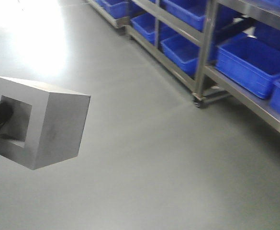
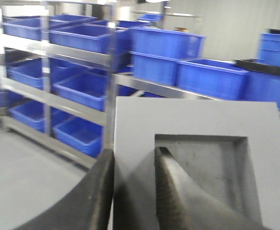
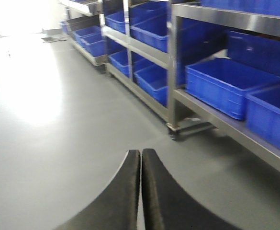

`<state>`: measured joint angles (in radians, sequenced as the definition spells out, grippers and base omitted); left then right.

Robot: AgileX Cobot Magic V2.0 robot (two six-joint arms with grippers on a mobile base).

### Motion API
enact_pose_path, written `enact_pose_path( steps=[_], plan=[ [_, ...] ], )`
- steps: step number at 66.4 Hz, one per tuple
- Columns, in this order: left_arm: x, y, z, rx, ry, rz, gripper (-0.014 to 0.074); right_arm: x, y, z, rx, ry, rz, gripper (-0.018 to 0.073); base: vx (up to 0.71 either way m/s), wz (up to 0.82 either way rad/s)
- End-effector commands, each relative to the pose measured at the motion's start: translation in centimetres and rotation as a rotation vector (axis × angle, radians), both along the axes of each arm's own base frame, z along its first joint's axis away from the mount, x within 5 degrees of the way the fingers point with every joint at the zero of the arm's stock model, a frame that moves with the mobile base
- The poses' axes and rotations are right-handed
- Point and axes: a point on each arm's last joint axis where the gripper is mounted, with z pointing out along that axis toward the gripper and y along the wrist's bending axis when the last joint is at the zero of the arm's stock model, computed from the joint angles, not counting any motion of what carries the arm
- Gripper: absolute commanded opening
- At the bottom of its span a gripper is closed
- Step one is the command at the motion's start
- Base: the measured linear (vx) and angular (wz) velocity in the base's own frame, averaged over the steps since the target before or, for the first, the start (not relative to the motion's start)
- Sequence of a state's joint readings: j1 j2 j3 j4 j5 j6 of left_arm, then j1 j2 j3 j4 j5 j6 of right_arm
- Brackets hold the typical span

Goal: Sort gray base to blue bin
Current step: 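Drive down the aisle between the blue bin shelves holding the block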

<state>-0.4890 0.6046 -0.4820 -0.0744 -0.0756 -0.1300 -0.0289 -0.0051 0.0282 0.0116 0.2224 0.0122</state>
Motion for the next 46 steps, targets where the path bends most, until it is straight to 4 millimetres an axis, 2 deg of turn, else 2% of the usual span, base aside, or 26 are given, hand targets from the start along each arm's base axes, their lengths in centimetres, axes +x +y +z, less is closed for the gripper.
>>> enact_pose_path(
  steps=[1, 25, 46],
  plan=[
    [-0.19, 0.12, 2.04, -0.081, -0.119, 0.003, -0.0006, 0.20, -0.04, 0.49, -0.018, -0.052, -0.002, -0.0005, 0.24, 0.63],
    [-0.19, 0.12, 2.04, -0.081, -0.119, 0.003, -0.0006, 0.20, -0.04, 0.49, -0.018, -0.052, -0.002, -0.0005, 0.26, 0.53],
    [-0.19, 0.12, 2.04, -0.081, -0.119, 0.003, -0.0006, 0.20, -0.04, 0.49, -0.018, -0.052, -0.002, -0.0005, 0.34, 0.24]
  ],
)
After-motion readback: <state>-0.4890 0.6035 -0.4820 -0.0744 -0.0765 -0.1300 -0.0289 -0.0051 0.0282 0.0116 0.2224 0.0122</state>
